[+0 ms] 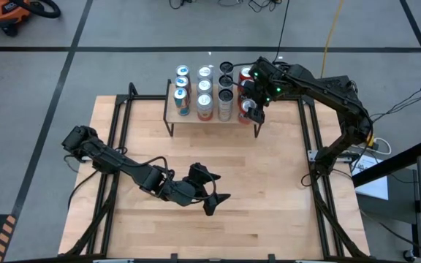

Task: Place canned beverage on shelf
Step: Put the red soda can aligned with the other red soda can on the shelf

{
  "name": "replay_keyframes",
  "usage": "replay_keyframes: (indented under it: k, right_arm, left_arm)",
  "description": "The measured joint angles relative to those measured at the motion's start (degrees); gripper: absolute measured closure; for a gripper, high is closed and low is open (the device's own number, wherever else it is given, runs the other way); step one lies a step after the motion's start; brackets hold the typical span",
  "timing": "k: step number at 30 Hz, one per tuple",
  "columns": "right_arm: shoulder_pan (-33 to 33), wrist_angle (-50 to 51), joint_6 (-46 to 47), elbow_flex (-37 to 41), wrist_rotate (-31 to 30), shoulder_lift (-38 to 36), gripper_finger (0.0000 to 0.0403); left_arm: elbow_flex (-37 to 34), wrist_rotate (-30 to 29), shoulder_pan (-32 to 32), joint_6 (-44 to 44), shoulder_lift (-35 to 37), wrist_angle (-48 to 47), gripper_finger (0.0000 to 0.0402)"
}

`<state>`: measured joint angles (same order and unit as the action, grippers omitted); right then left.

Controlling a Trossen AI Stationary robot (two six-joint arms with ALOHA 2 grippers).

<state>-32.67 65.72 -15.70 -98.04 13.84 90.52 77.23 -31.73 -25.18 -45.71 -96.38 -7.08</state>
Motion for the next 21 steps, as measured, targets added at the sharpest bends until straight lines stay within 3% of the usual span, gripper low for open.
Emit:
replay_keyframes:
  k: [21]
  right_arm:
    - [0.0,-0.8,0.0,0.0,-0.4,0.1,0.0089]
  left_arm:
    - [0.0,0.0,0.0,-0.5,0.0,0.0,0.0002]
